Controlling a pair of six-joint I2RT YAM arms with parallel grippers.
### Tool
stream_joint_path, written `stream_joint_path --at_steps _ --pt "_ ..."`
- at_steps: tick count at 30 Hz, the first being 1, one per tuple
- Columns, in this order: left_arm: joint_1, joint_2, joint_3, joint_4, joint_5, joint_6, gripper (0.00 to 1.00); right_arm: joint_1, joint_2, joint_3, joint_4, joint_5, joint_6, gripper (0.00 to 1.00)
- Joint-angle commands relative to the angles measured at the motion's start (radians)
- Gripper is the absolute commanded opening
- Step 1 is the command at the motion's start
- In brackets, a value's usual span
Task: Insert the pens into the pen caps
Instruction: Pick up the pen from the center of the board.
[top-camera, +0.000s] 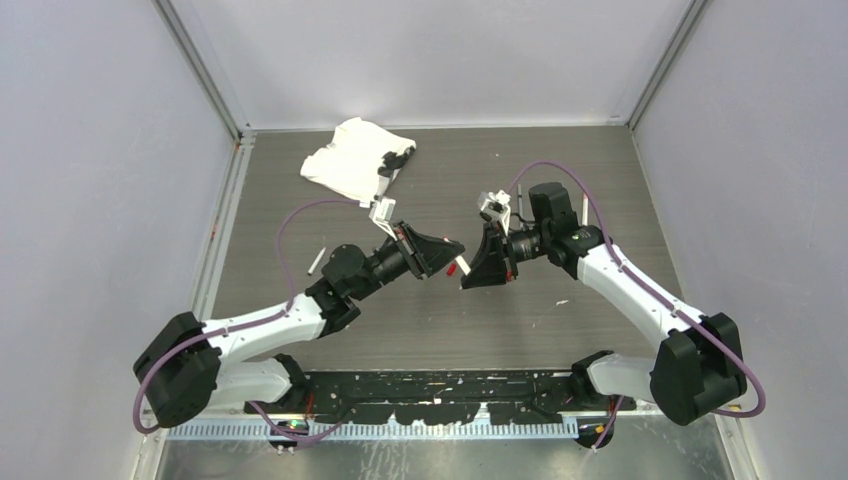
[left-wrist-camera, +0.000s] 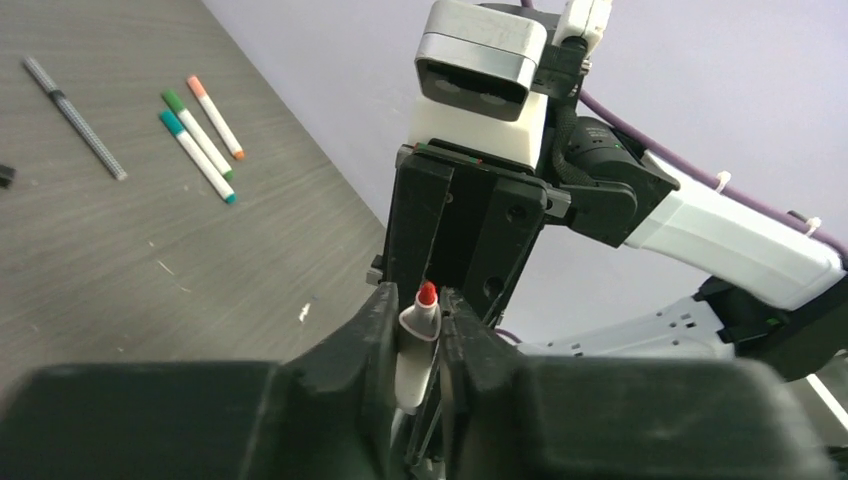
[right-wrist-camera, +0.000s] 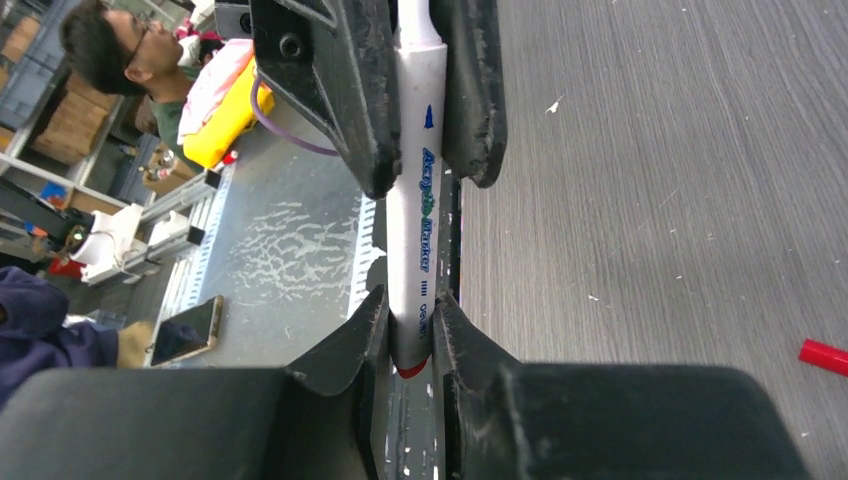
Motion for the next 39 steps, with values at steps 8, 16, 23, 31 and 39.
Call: stream_joint_path --at_steps 8,16,23,31,39 --pt "-0.009 0.052 -0.048 0.262 -0.071 -0.035 0.01 -0.003 -0.038 0.036 0.055 0.044 0.059 0.32" --pt "-0.073 0.176 -0.098 0.531 -0.255 0.028 0.01 -0.013 -0.051 -0.086 0.564 0.121 0.551 0.53" --pt "-0.082 0.248 -0.096 0.636 -0.282 0.026 0.01 -0.013 -0.025 -0.085 0.585 0.124 0.602 0.45" --pt "-0.082 0.219 -0.105 0.636 -0.287 0.044 0.01 -0.013 -0.012 -0.061 0.491 0.109 0.520 0.43" --pt "-0.082 0.228 -0.098 0.636 -0.278 0.035 0.01 -0.013 -0.006 -0.052 0.466 0.085 0.491 0.35"
